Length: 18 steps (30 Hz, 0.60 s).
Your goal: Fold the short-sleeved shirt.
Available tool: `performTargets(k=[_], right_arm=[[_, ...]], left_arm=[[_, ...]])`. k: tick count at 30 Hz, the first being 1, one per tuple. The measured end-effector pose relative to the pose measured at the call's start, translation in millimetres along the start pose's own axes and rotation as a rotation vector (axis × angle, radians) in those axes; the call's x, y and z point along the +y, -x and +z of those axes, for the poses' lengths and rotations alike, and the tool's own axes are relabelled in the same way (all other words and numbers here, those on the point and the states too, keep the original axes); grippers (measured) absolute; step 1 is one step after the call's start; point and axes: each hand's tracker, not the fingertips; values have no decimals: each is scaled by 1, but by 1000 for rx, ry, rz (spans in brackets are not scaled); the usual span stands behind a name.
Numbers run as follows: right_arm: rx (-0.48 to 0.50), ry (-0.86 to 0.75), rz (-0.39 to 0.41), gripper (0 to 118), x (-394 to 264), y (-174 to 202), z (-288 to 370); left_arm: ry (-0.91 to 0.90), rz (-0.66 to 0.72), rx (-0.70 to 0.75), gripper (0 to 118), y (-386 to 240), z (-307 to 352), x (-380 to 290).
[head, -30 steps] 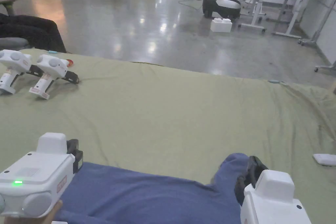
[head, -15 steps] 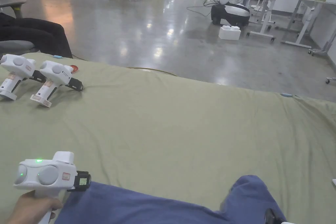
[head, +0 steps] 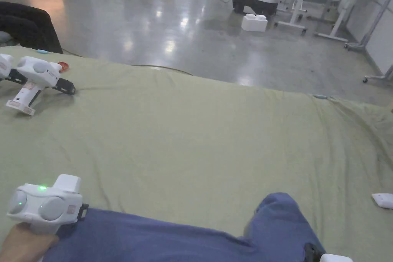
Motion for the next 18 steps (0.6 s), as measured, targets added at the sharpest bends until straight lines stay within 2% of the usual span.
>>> performTargets(k=[2, 4, 5, 8, 9, 10, 12, 16, 18], right_arm=[[-10, 31, -33, 1, -2, -13, -13], [-44, 111, -24, 7, 1, -28, -33], [-61, 141, -38, 27, 3, -37, -45], [-35, 266, -35, 49, 12, -65, -84], [-13, 327, -17, 72, 14, -73, -99], [11, 351, -17, 85, 14, -79, -110], [54, 408, 6, 87, 14, -87, -136], [92, 544, -20, 86, 5, -90, -175], [99, 572, -68, 75, -1, -89, -187]], left_arm=[[-9, 6, -7, 0, 1, 3, 0], [-26, 29, -32, 0, 6, 9, -1], [-37, 29, -46, 0, 7, 13, -1], [-88, 23, -58, 0, 4, 36, -6], [-99, 29, -61, 0, 4, 42, -7], [-115, 38, -64, 0, 4, 47, -8], [-146, 50, -70, 0, 3, 61, -12], [-184, 27, -57, 0, -2, 77, -20], [-193, 19, -55, 0, -5, 83, -24]])
